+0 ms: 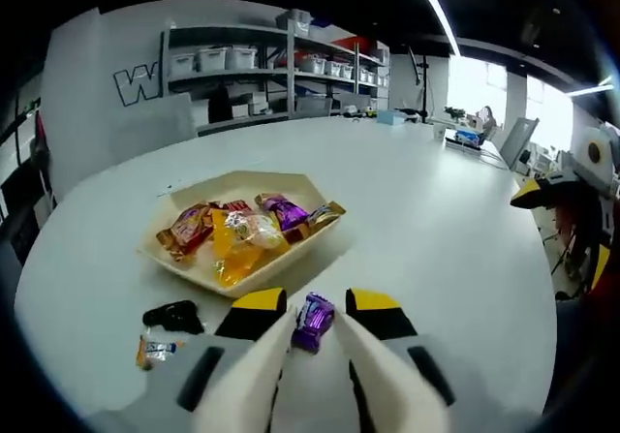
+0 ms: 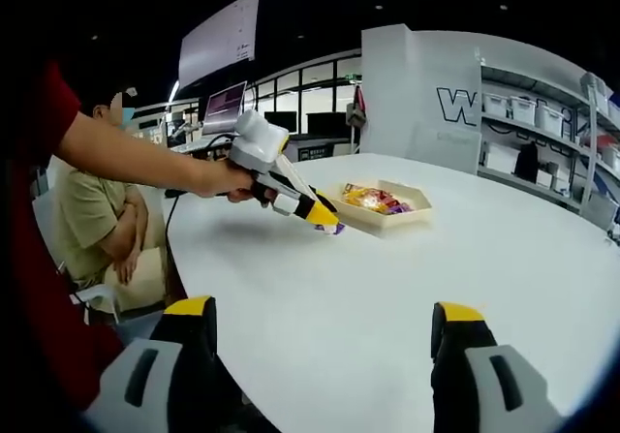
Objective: Place the target food into the container with the food tongs after gripping and lifting it, then release it inside without dropping or visibly crushing the food.
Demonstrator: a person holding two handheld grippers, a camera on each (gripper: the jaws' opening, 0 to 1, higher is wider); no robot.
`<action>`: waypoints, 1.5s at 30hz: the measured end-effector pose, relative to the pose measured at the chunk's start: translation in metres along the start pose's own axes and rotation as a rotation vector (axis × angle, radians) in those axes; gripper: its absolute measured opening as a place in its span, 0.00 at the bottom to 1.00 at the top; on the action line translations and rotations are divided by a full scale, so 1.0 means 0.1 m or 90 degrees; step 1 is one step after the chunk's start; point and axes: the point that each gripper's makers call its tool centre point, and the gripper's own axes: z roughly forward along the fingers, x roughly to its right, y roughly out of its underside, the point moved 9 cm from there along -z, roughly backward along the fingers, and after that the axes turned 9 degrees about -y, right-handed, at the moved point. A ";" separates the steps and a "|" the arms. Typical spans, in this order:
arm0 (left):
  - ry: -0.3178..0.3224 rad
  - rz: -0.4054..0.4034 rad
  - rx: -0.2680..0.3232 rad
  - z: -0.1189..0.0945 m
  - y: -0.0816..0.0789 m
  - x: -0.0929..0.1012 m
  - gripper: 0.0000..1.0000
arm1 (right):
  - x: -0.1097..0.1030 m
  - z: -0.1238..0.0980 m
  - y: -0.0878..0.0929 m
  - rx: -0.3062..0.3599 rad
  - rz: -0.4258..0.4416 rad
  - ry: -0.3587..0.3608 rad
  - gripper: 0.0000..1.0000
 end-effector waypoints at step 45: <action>-0.063 0.030 0.036 -0.05 0.03 0.10 0.24 | 0.31 -0.03 0.05 -0.033 -0.010 -0.067 0.90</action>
